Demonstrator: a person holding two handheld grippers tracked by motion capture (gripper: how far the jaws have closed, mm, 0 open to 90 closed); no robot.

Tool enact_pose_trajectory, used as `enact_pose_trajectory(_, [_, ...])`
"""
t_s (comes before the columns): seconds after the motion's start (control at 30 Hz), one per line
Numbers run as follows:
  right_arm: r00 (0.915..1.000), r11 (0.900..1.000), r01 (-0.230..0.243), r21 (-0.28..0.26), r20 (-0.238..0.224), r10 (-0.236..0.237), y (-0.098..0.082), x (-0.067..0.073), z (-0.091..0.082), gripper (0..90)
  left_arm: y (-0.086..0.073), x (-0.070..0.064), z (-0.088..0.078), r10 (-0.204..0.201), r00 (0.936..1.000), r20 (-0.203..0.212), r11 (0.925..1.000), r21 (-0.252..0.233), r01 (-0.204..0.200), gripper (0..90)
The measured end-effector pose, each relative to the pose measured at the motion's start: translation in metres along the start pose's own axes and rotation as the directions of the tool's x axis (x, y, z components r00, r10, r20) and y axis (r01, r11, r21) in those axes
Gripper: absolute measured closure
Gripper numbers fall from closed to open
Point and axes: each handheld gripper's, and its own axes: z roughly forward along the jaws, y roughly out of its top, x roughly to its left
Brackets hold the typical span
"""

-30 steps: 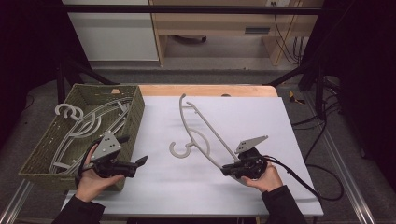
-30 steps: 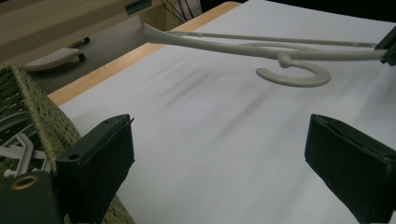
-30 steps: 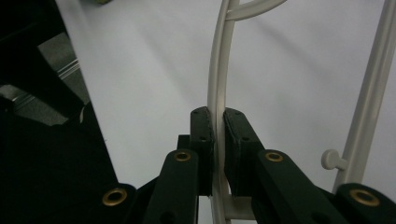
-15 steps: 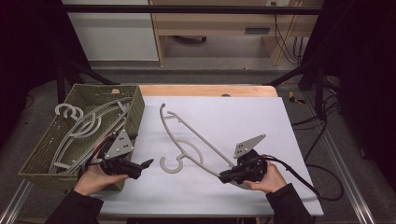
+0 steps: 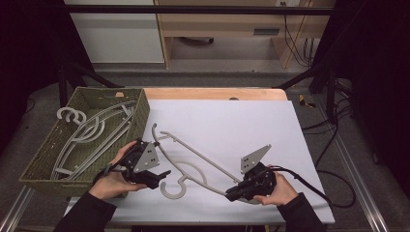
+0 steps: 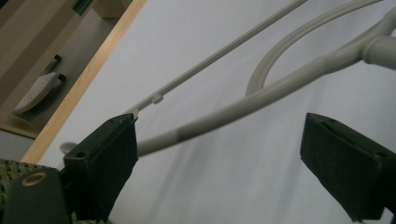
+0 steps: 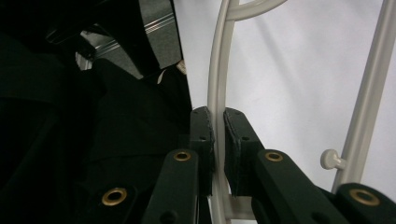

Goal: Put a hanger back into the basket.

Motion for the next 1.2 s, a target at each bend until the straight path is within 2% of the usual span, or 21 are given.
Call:
enact_pose_trajectory(0.03, [0.9999,1.0,0.0,0.002,-0.014,0.0,0.0,0.0,0.0,83.0,0.001,0.0,0.003,0.037,0.9993,0.002,0.999,0.025,-0.037,16.8])
enact_pose_trajectory(0.07, [0.9999,1.0,0.005,0.006,-0.013,-0.004,0.0,0.0,0.001,82.9,0.001,-0.001,0.006,0.036,0.9993,0.0,0.9992,0.017,-0.036,16.8])
enact_pose_trajectory(0.1, [0.9999,1.0,0.005,0.002,-0.014,-0.005,-0.001,0.001,0.001,83.0,0.0,-0.001,0.008,0.061,0.9981,-0.003,0.9978,0.024,-0.061,19.2])
enact_pose_trajectory(0.13, [0.9998,1.0,0.012,0.003,-0.018,-0.012,-0.001,0.001,0.001,82.9,0.0,-0.002,0.011,0.097,0.9953,-0.007,0.9945,0.04,-0.097,24.0])
enact_pose_trajectory(0.23, [0.9993,1.0,0.015,0.006,-0.035,-0.015,-0.001,0.001,0.0,82.9,-0.001,-0.004,0.016,0.145,0.9894,-0.006,0.988,0.054,-0.145,31.0])
enact_pose_trajectory(0.3, [0.9991,1.0,0.027,0.007,-0.033,-0.027,-0.001,0.002,0.0,82.9,-0.001,-0.005,0.017,0.148,0.9889,-0.005,0.9874,0.056,-0.148,33.7])
enact_pose_trajectory(0.33, [0.9989,1.0,0.02,0.006,-0.042,-0.02,-0.002,0.003,-0.001,82.9,-0.002,-0.004,0.018,0.149,0.9889,-0.004,0.987,0.063,-0.148,39.1])
enact_pose_trajectory(0.43, [0.9987,1.0,0.021,0.003,-0.047,-0.021,-0.002,0.003,-0.001,82.9,-0.003,-0.003,0.019,0.146,0.9893,-0.004,0.987,0.068,-0.146,46.6])
enact_pose_trajectory(0.53, [0.9987,1.0,0.022,0.009,-0.046,-0.021,-0.002,0.002,-0.001,82.8,-0.005,-0.004,0.02,0.174,0.9846,-0.01,0.9814,0.083,-0.173,50.1])
enact_pose_trajectory(0.63, [0.9984,1.0,0.03,0.001,-0.048,-0.03,-0.002,0.001,-0.004,82.6,-0.006,-0.005,0.017,0.188,0.9822,-0.011,0.979,0.084,-0.186,54.0])
enact_pose_trajectory(0.7, [0.9985,0.999,0.032,-0.007,-0.045,-0.033,-0.002,0.001,-0.005,82.5,-0.007,-0.006,0.015,0.178,0.984,-0.011,0.9812,0.078,-0.177,55.8])
enact_pose_trajectory(0.9, [0.9987,0.999,0.034,-0.04,-0.036,-0.035,-0.002,0.001,-0.012,82.2,-0.007,-0.006,0.009,0.179,0.9838,-0.004,0.9814,0.072,-0.178,64.1])
enact_pose_trajectory(0.93, [0.9986,0.998,0.037,-0.044,-0.036,-0.038,-0.002,0.0,-0.013,81.7,-0.008,-0.007,0.009,0.168,0.9857,-0.006,0.984,0.061,-0.168,65.5])
enact_pose_trajectory(1.03, [0.9989,0.998,0.031,-0.05,-0.034,-0.033,-0.003,0.0,-0.014,81.3,-0.008,-0.007,0.008,0.173,0.9848,0.008,0.9819,0.076,-0.173,68.0])
enact_pose_trajectory(1.13, [0.9987,0.996,0.037,-0.086,-0.033,-0.04,-0.004,-0.002,-0.019,80.6,-0.008,-0.008,0.009,0.171,0.9852,0.013,0.9822,0.077,-0.171,69.5])
enact_pose_trajectory(1.2, [0.9994,0.995,0.024,-0.097,-0.021,-0.026,-0.005,-0.003,-0.022,79.6,-0.009,-0.011,0.012,0.149,0.9887,0.014,0.9867,0.063,-0.15,72.2])
